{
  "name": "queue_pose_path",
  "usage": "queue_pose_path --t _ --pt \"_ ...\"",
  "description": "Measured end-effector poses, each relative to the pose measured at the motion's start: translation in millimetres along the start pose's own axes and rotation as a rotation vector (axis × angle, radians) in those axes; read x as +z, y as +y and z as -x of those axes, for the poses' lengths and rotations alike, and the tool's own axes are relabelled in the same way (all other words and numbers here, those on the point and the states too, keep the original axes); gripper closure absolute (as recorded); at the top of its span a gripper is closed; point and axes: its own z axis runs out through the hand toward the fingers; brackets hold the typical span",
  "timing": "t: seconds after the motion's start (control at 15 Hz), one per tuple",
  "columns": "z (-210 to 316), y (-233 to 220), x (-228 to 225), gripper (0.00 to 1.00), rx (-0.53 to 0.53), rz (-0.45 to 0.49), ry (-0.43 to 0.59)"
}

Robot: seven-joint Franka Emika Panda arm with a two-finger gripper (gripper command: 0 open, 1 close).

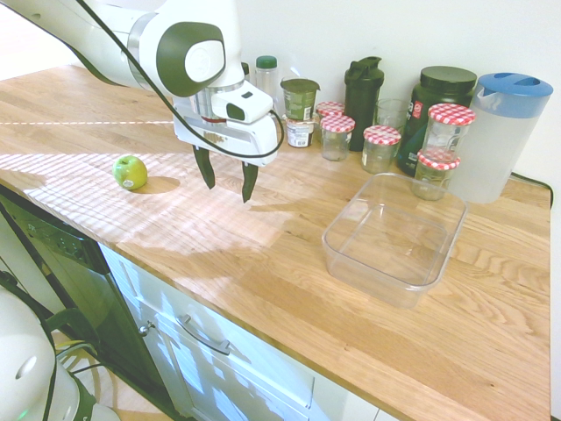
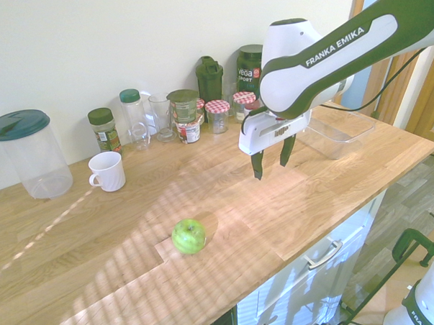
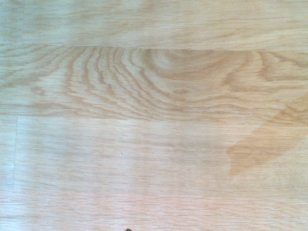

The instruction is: Put the apple into the container

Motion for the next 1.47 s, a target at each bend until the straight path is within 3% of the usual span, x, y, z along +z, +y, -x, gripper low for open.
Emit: queue_pose_path --t 0.27,0.47,0.67,0.93,1.2,1.47 --pt "8.1 -24.7 -18.5 0.00 -0.034 -0.044 -0.002" --pt "61.1 -86.6 -61.5 0.00 -0.198 -0.122 0.004" --pt "133.4 -130.3 -72.7 0.00 -0.388 -0.148 -0.024" --pt "186.7 -148.7 -49.9 0.00 -0.638 -0.092 -0.065" --pt "203.9 -153.5 -15.7 0.00 -0.856 0.036 -0.062" --pt "208.2 -160.8 3.1 0.00 -0.928 0.066 -0.032"
